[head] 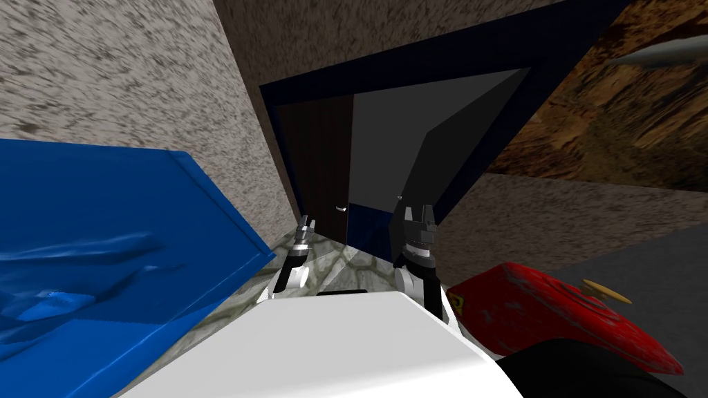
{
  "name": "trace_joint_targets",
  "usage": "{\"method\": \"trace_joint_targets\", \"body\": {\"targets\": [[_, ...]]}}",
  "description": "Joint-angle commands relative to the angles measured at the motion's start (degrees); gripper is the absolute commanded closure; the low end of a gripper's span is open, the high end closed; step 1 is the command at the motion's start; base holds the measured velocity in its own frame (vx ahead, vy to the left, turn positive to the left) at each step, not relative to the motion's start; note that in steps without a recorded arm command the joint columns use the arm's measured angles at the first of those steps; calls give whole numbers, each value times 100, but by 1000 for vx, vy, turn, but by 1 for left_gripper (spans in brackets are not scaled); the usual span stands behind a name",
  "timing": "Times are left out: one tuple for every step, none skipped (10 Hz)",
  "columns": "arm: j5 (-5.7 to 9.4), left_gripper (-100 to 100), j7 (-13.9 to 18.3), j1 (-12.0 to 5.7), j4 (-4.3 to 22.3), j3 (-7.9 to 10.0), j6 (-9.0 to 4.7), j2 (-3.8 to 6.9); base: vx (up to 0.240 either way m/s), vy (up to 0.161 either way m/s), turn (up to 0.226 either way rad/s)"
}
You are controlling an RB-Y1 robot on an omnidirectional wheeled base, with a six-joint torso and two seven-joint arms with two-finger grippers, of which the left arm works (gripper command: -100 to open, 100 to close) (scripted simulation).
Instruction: Push the door open
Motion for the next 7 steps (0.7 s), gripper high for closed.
{"method": "trace_joint_targets", "body": {"targets": [[12, -100, -8, -145, 286, -4, -32, 39, 76, 24, -67], [12, -100, -8, -145, 348, -4, -32, 39, 58, 27, -28], [13, -100, -25, -233, 573, -20, -64, 47, 53, 26, -41], [14, -100, -42, -321, 735, -36, -96, 54, 73, 24, -82], [14, -100, -42, -321, 808, -36, -96, 54, 59, 28, -29], [14, -100, -58, -409, 1038, -51, -129, 62, 55, 26, -40], [15, -100, -75, -497, 1236, -67, -161, 66, 72, 35, -75]]}}
